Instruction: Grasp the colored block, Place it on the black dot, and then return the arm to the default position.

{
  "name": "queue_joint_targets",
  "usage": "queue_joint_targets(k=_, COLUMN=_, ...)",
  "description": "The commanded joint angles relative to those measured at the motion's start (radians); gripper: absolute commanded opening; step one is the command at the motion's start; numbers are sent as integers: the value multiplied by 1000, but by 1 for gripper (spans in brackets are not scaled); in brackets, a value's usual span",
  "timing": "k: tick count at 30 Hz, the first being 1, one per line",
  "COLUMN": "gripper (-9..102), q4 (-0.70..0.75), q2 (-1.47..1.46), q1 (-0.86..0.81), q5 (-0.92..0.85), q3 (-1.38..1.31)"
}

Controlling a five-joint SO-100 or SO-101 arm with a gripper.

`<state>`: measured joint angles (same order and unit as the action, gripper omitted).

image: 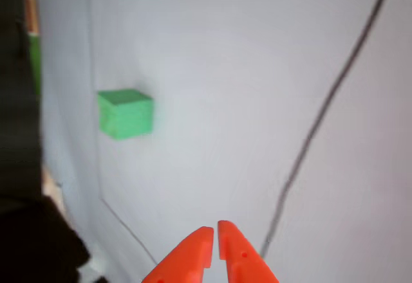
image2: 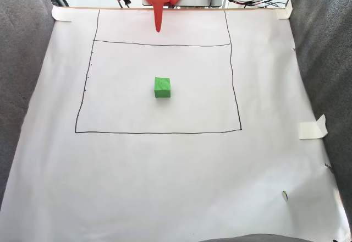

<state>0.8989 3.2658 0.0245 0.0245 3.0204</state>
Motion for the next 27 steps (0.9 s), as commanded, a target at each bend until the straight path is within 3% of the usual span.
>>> queue_joint_targets(k=1, gripper=0, q4=43, q2=3, q1=6, q5=-11, q3=-6)
queue_joint_targets(k=27, gripper=0, q4=150, q2=3, q1=12, q5=-14, q3=-14)
